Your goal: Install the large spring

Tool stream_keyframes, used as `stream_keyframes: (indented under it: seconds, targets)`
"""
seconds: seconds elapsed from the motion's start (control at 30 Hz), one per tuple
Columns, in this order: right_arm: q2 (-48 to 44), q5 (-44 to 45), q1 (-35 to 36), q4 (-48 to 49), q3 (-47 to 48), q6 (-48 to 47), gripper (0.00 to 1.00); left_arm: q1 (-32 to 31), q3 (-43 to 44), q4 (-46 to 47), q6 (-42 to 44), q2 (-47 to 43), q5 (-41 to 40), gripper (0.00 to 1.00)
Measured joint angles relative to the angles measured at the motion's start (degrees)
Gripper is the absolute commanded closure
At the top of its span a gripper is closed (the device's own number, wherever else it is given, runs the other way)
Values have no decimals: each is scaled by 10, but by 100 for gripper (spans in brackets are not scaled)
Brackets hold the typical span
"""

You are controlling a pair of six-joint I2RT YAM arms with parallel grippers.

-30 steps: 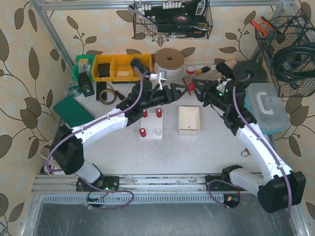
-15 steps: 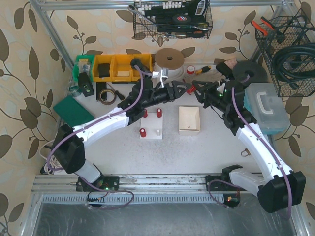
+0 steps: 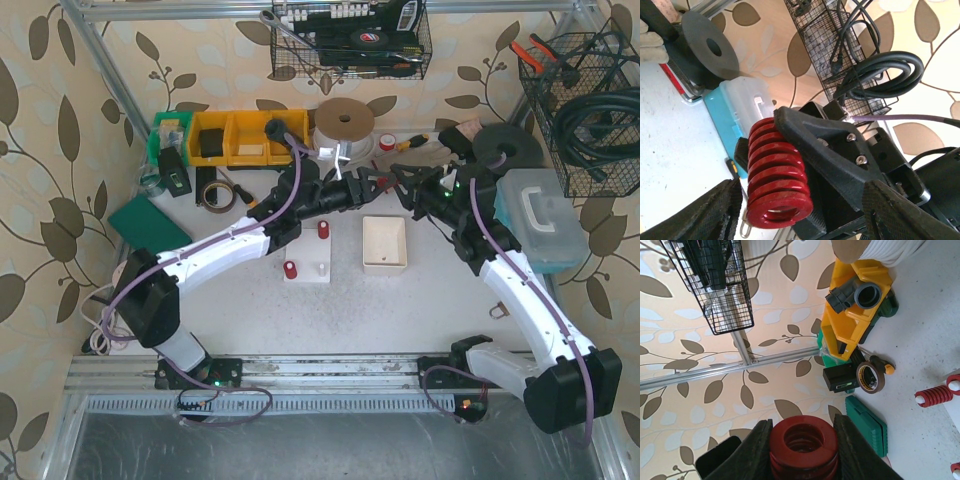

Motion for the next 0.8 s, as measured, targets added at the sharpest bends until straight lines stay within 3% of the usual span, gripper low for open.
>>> stream_keyframes:
  seconds: [0.8]
  targets:
    - [-13, 10, 1, -12, 0, 2, 100, 0, 22, -17, 2, 14, 14, 53]
